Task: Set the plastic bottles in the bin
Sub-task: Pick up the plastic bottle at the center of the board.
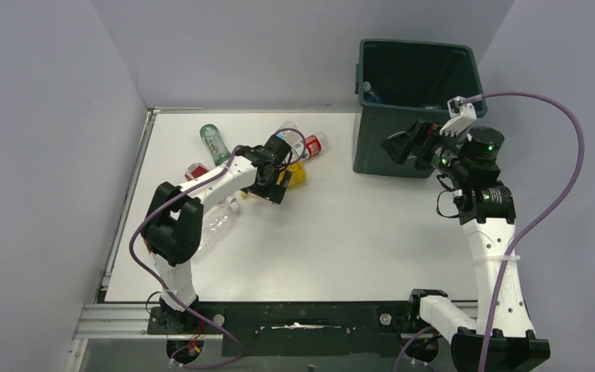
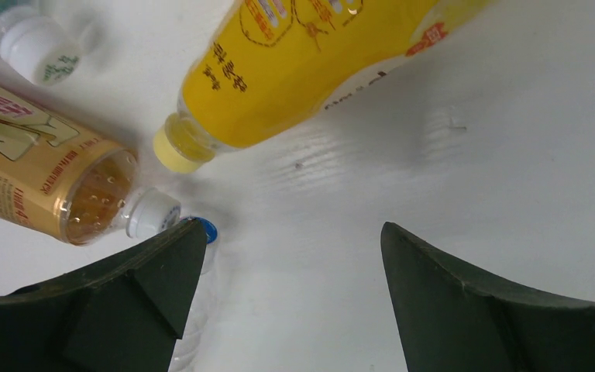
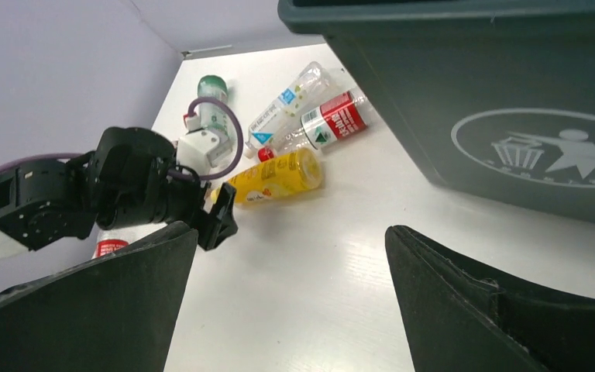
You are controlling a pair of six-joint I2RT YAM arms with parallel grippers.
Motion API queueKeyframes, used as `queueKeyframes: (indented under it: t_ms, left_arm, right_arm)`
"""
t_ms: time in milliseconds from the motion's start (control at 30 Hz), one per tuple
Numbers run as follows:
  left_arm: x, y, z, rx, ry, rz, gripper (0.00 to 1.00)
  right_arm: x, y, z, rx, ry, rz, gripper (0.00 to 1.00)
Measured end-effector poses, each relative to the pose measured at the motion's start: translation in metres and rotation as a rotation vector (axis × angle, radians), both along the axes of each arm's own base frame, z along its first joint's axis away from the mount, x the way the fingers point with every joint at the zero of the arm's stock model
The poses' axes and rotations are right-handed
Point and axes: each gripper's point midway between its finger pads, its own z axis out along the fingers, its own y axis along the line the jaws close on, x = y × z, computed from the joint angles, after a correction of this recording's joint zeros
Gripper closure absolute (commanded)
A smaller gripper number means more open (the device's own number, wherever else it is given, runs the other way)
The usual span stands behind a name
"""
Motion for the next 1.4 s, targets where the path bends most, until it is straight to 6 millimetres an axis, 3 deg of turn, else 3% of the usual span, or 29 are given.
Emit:
queueKeyframes:
  t_ms: [200,433,867,1067,1267,1400]
  left_arm:
    - [0.020,0.004,0.003,0.058,-0.078,-0.036,0.16]
    - [0.039,0.001,0.007,0.084,-0.146,-0.098,0.14]
    - [0.058,-0.002,-0.022,0.121,-0.135,-0.194,0.14]
    - [0.062,0.000,-0.029,0.115,-0.124,-0.192,0.14]
    - [0.061,-0.009,-0.033,0.082,-0.134,-0.200,0.21]
    - [0.053,-0.014,-0.041,0.064,-0.114,-0.205,0.37]
  right_arm:
    - [-0.023,0.003,-0.006,0.017,-0.006,0.006,0.02]
    - [-0.030,0.005,-0.005,0.026,-0.008,0.015,0.02]
    - [-0.046,0.009,-0.028,0.033,0.050,0.033,0.02]
    - [-0.059,0.009,-0.029,0.028,0.051,0.034,0.02]
    - [-0.088,0.010,-0.039,0.016,0.051,0.037,0.02]
    - [-0.104,0.010,-0.052,0.015,0.062,0.038,0.01]
